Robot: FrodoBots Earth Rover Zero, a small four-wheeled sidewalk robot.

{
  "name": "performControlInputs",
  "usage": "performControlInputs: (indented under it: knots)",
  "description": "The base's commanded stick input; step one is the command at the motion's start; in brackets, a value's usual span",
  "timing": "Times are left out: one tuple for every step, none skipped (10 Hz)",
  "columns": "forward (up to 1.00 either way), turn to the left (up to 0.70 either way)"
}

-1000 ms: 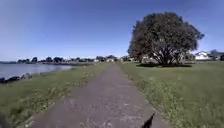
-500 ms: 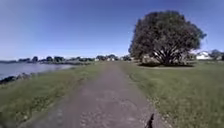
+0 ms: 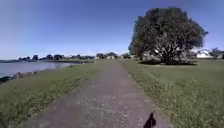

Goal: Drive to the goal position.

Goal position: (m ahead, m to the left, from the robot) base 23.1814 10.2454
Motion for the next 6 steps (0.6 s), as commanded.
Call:
performControlInputs:
  knots:
    - [0.70, 0.00]
    - [0.70, 0.00]
    - [0.70, -0.01]
    - [0.70, -0.20]
    - [0.70, 0.00]
    - [0.70, 0.00]
